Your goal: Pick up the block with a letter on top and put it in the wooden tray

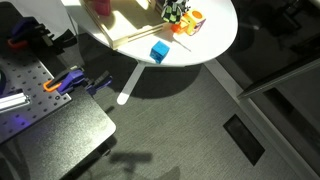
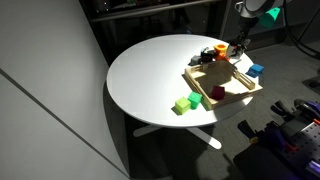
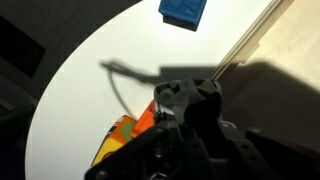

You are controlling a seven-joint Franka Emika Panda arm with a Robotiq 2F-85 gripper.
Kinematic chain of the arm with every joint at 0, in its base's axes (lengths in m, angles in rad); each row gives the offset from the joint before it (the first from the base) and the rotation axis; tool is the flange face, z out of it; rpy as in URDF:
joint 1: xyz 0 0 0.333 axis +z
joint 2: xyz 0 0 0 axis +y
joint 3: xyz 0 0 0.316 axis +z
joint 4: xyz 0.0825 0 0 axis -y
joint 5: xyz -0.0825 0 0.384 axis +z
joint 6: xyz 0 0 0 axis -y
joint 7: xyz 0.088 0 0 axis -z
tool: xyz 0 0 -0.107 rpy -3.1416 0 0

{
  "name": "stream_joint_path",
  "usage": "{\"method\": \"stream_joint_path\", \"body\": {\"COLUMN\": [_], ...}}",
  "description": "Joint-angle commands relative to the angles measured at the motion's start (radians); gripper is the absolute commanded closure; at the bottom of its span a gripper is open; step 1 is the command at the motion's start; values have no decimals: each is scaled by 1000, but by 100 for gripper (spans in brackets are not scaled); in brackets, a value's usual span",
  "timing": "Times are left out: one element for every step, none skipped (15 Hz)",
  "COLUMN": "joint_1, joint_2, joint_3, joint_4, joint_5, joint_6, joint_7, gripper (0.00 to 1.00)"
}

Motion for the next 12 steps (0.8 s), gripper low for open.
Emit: {"method": "stream_joint_path", "body": {"joint_1": [38, 47, 55, 63, 68, 70, 73, 77, 81, 84, 88, 93], "joint_2": [-60, -63, -63, -63, -60, -56, -55, -53, -52, -52, -52, -55], "joint_3": [1, 5, 11, 15, 24, 35, 46, 56, 64, 72, 78, 81], "joint_4": [-47, -49, -47, -46, -42, -38, -34, -29, -24, -20, -16, -15], "joint_5": [-36, -36, -32, -29, -21, -9, 1, 8, 11, 14, 15, 10], "joint_6": [1, -2, -10, -16, -26, -40, -60, -85, -112, -140, -170, -191], "joint_7": [28, 25, 19, 15, 6, -8, -17, -22, -23, -23, -25, -14], "gripper": [92, 92, 92, 92, 92, 92, 91, 90, 89, 85, 64, 59]}}
